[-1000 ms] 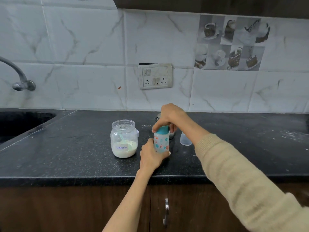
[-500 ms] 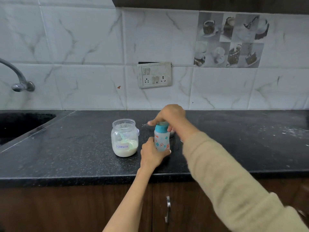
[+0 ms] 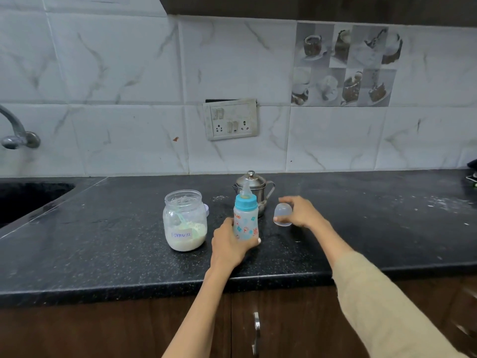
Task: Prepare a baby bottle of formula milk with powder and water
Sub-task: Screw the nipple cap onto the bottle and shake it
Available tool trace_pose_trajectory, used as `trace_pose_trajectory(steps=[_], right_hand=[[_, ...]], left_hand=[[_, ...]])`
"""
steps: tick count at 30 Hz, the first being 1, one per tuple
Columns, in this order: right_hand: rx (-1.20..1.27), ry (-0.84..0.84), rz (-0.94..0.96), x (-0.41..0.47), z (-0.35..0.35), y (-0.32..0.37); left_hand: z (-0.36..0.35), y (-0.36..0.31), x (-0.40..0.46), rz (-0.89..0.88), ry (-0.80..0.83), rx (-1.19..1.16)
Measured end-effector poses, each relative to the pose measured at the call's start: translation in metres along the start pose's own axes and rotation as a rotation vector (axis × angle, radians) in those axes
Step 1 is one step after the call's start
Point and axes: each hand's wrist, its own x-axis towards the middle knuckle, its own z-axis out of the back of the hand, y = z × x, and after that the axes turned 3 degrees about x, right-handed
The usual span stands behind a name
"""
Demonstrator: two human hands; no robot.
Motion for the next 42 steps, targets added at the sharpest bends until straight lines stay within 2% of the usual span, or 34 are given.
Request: trace_pose_trajectory(steps=[6, 10, 13, 16, 20, 23, 31, 42], right_hand=[[0.036, -0.126, 0.047, 0.005, -0.002, 0.004], [0.359, -0.316, 0.273, -0.011, 0.048, 0.060], [0.489, -0.209, 0.395, -0.028, 0.071, 0.100], [0.400, -0.081, 0.400, -0.035, 0.062, 0.113], [0.253, -0.026, 0.348, -0.035, 0.038, 0.100], [0.244, 0.021, 0.333, -0.035, 0.028, 0.091], [0.267, 0.008, 0.351, -0.039, 0.019, 0.088], [0.386, -0.123, 0.396, -0.042, -0.005, 0.072]], left_hand=[[0.000, 0.001, 0.001, 0.004, 0.009, -0.004], [0.000, 0.001, 0.002, -0.005, -0.002, -0.007], [0.001, 0.001, 0.001, -0.017, 0.009, -0.023], [0.001, 0.001, 0.000, -0.033, 0.022, -0.026], [0.001, -0.001, -0.001, -0.044, 0.033, -0.020], [0.001, 0.000, -0.001, -0.044, 0.037, -0.010], [-0.001, 0.001, 0.002, -0.041, 0.028, -0.004], [-0.002, 0.001, 0.001, -0.064, 0.016, -0.005]])
